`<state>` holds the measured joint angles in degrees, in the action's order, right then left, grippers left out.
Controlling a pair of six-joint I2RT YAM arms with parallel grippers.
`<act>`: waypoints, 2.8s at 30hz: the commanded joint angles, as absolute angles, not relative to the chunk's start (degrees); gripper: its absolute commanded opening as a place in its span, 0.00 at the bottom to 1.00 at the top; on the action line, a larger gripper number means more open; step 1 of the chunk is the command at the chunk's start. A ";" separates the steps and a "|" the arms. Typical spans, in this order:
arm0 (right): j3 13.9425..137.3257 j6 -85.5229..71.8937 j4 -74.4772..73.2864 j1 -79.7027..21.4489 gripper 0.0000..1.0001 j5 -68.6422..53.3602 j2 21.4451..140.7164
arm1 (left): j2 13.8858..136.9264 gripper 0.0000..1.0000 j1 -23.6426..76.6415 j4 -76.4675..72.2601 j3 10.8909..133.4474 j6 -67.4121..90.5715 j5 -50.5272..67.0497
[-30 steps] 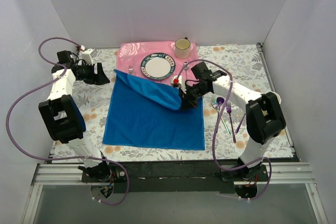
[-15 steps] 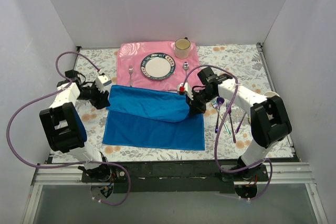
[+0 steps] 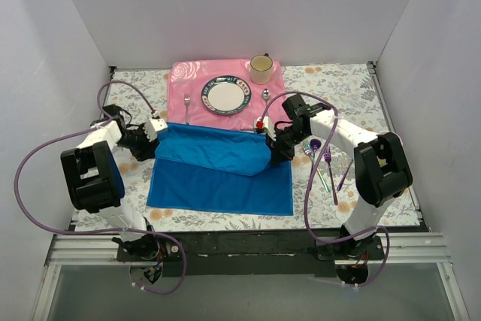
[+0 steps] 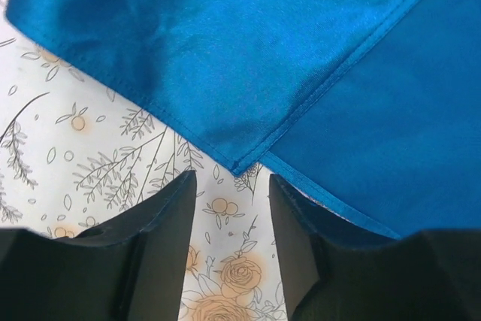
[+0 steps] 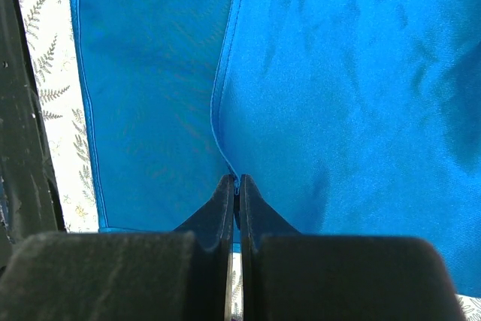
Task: Fold the napkin into a case and place the utensils inside
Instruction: Pick up the flattened napkin from the center of the board, then fold and flatten the napkin at the center of the board.
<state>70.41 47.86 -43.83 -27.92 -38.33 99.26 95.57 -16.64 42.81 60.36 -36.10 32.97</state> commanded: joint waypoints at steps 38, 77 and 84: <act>58.99 46.41 -47.65 -30.85 0.01 -38.77 86.57 | 80.69 0.00 -13.62 65.57 53.82 -45.10 24.96; 66.27 46.85 -45.96 -21.88 0.01 -32.24 96.69 | 84.91 0.00 -2.99 51.15 52.11 -20.83 23.91; 63.73 44.39 -47.63 -25.74 0.01 -34.10 90.53 | 83.41 0.00 -6.49 58.61 58.18 -27.94 20.57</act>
<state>64.05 45.67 -44.88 -23.77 -31.03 94.28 86.59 -4.19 54.35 54.89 -22.81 22.57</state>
